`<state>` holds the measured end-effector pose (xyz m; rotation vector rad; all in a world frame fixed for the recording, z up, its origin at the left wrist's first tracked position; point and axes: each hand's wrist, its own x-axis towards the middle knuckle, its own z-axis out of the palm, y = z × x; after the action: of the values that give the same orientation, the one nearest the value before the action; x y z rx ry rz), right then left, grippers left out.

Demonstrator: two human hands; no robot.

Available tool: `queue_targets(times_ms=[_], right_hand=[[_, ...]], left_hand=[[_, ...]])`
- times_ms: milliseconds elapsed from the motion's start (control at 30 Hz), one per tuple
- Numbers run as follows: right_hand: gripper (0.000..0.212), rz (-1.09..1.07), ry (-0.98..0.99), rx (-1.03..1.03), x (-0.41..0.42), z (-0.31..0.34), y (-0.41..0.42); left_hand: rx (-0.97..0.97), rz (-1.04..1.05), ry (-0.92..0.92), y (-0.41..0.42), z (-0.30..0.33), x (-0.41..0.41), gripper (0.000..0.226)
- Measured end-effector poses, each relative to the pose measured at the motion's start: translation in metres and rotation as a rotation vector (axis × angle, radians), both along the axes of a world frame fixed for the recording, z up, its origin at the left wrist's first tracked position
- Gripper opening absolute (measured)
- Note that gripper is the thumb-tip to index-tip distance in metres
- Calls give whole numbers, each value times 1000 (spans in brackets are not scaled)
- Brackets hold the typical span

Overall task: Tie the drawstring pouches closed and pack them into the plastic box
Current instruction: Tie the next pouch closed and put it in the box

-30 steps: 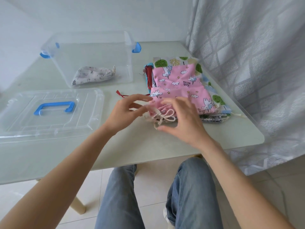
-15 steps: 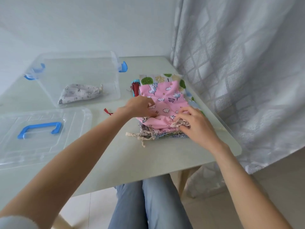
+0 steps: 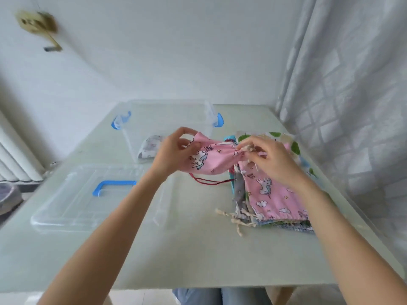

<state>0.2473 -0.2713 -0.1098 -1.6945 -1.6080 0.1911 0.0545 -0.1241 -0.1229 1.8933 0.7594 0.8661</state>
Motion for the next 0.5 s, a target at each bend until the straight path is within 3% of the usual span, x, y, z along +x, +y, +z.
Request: queue_targets(times_ms=[100, 233, 333, 500], right_hand=[[31, 45, 3, 131, -8, 22, 53], [30, 5, -170, 341, -5, 47, 122], [26, -47, -303, 314, 1, 51, 175], [17, 7, -424, -11, -3, 33, 242]], left_hand=[[17, 75, -107, 36, 29, -17, 24], [209, 169, -137, 89, 64, -21, 22], [300, 217, 0, 132, 71, -20, 19], [303, 236, 401, 186, 53, -28, 11]])
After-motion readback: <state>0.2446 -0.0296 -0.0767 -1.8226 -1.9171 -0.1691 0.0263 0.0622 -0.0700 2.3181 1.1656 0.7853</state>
